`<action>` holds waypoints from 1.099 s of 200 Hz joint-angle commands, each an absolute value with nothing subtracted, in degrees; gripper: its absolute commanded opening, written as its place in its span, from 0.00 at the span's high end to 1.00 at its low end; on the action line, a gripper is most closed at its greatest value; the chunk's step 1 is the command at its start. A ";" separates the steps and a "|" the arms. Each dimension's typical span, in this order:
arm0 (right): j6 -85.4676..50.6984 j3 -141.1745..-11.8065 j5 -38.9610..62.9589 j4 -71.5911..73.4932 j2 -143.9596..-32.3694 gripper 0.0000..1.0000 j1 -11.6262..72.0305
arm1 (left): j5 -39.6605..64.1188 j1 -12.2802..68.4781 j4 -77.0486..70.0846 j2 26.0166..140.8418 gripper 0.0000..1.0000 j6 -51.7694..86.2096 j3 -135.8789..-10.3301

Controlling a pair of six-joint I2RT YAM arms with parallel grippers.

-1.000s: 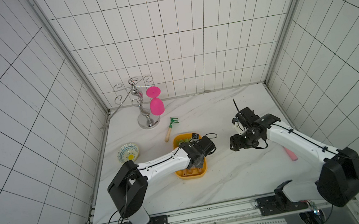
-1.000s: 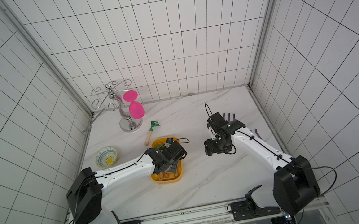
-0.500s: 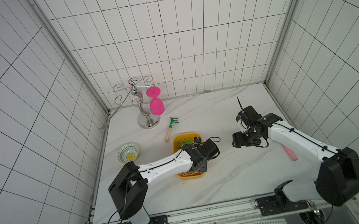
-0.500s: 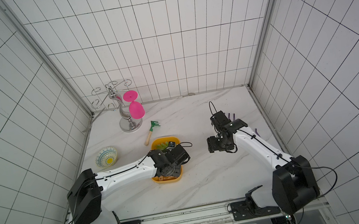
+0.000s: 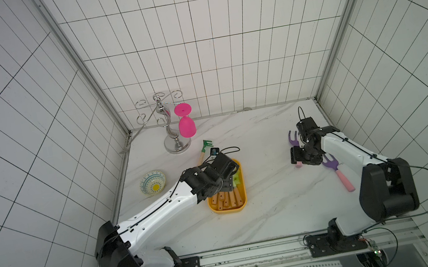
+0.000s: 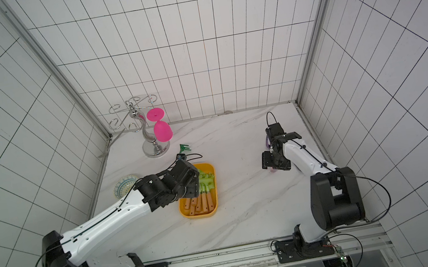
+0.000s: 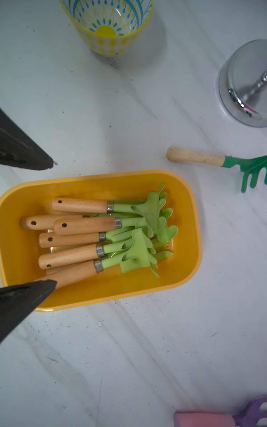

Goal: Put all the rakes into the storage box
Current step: Pick up the rake at the center of the board.

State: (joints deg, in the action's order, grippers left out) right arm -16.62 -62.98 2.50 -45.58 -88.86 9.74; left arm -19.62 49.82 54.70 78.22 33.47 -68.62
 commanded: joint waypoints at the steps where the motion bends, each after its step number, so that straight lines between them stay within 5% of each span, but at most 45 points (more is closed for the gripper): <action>1: -17.06 -68.27 0.89 -44.27 -93.97 0.32 6.76 | -17.64 46.52 51.24 75.69 0.23 27.92 -67.77; 141: -17.18 -78.50 0.18 -44.60 -112.48 0.54 5.82 | -14.94 41.01 47.02 75.76 0.22 23.04 -65.54; 220: -16.46 -76.76 1.67 -44.50 -112.20 0.87 5.87 | -12.83 39.74 46.67 77.86 0.22 22.59 -66.67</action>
